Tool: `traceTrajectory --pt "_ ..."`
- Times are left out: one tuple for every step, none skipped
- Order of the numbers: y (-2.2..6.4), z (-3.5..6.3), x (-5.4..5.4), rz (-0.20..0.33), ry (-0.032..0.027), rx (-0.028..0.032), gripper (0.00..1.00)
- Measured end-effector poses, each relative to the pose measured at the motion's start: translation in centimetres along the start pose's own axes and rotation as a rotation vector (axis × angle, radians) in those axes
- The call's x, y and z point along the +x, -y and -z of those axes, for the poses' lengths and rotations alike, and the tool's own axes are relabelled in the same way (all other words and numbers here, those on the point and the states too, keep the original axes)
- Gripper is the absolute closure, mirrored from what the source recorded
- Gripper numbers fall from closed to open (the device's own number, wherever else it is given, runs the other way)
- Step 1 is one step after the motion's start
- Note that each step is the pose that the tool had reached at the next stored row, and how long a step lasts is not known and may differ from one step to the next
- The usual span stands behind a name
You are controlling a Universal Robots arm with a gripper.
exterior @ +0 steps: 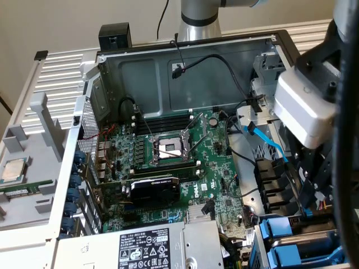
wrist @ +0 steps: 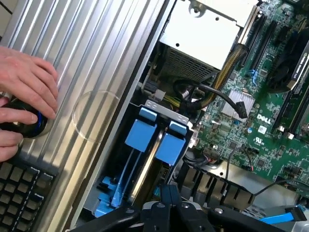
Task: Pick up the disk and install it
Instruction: 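Insert the second disk wire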
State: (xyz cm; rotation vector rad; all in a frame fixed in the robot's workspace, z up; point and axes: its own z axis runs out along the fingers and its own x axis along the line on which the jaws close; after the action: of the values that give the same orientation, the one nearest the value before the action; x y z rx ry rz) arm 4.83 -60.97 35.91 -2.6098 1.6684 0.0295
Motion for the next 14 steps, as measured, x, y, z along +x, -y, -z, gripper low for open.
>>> traceTrajectory --pt "0.0 0.0 0.0 0.018 0.0004 -0.0007 0.89" --pt "0.0 0.0 0.0 0.036 0.0009 -0.0015 0.89" --pt "0.0 0.0 0.0 0.055 0.0014 -0.0022 0.89" --pt "0.0 0.0 0.0 0.073 0.002 -0.0028 0.89" --pt "0.0 0.0 0.0 0.09 0.0024 -0.0035 0.89" --pt "0.0 0.0 0.0 0.11 0.0029 -0.0044 0.89" --pt "0.0 0.0 0.0 0.128 0.0034 -0.0051 0.89" --pt "0.0 0.0 0.0 0.146 0.0038 -0.0058 0.89" --pt "0.0 0.0 0.0 0.164 0.0044 -0.0065 0.89" --pt "0.0 0.0 0.0 0.182 0.005 -0.0072 0.89" --pt "0.0 0.0 0.0 0.2 0.0057 -0.0077 0.89" --pt "0.0 0.0 0.0 0.217 0.0065 -0.0082 0.89" --pt "0.0 0.0 0.0 0.235 0.0073 -0.0086 0.89" --pt "0.0 0.0 0.0 0.252 0.0081 -0.0091 0.89"
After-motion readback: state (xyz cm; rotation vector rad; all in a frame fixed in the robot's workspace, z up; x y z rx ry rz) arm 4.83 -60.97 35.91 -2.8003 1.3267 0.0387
